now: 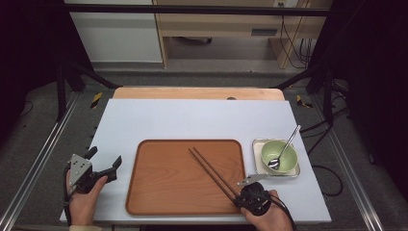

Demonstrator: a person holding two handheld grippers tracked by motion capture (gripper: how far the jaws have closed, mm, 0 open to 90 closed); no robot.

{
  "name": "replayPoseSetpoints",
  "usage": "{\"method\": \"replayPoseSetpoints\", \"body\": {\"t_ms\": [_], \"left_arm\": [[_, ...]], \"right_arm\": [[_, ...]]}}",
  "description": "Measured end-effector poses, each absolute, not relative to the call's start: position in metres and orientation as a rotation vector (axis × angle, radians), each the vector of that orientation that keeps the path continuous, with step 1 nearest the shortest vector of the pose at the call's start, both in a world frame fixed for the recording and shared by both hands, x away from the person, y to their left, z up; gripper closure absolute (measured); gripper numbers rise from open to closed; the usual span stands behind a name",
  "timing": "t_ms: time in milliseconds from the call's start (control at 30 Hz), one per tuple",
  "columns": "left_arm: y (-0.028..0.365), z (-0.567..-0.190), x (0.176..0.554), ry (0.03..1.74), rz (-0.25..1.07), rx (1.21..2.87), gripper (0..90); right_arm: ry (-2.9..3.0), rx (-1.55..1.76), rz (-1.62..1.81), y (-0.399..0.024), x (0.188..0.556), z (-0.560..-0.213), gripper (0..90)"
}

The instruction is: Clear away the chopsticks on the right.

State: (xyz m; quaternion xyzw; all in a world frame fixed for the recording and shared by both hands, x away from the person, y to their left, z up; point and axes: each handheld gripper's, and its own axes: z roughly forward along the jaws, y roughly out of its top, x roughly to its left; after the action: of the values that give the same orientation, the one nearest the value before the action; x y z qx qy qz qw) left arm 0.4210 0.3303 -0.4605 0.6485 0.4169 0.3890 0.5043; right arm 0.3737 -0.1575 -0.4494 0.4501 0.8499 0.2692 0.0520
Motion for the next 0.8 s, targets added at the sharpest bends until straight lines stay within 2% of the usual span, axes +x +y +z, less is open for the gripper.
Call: {"method": "replayPoseSetpoints", "body": {"t_ms": [167,400,533,567,633,667,767,800], "left_arm": [[0.329,-0.460,0.421,1.002,0.934,1.569,6.7],[0.316,-0.445,0.418,0.954,0.917,1.609,8.7],[0.304,-0.437,0.418,0.933,0.853,1.668,8.8],[0.298,-0.436,0.417,0.920,0.812,1.690,8.8],[0.295,-0.435,0.417,0.915,0.789,1.704,8.9],[0.288,-0.434,0.417,0.902,0.743,1.724,9.1],[0.271,-0.432,0.417,0.872,0.702,1.771,10.8],[0.271,-0.432,0.417,0.872,0.702,1.771,10.9]], "right_arm": [[2.568,1.362,0.851,-0.160,0.373,-0.446,76.9],[2.457,1.271,1.028,-0.179,0.374,-0.438,56.5],[2.396,1.253,1.104,-0.187,0.376,-0.440,49.7],[2.334,1.251,1.161,-0.193,0.377,-0.441,40.9],[2.313,1.254,1.170,-0.194,0.377,-0.441,37.4],[2.265,1.213,1.206,-0.197,0.377,-0.441,29.4],[2.199,1.185,1.272,-0.201,0.376,-0.440,20.6],[2.199,1.185,1.272,-0.201,0.376,-0.440,20.6]]}}
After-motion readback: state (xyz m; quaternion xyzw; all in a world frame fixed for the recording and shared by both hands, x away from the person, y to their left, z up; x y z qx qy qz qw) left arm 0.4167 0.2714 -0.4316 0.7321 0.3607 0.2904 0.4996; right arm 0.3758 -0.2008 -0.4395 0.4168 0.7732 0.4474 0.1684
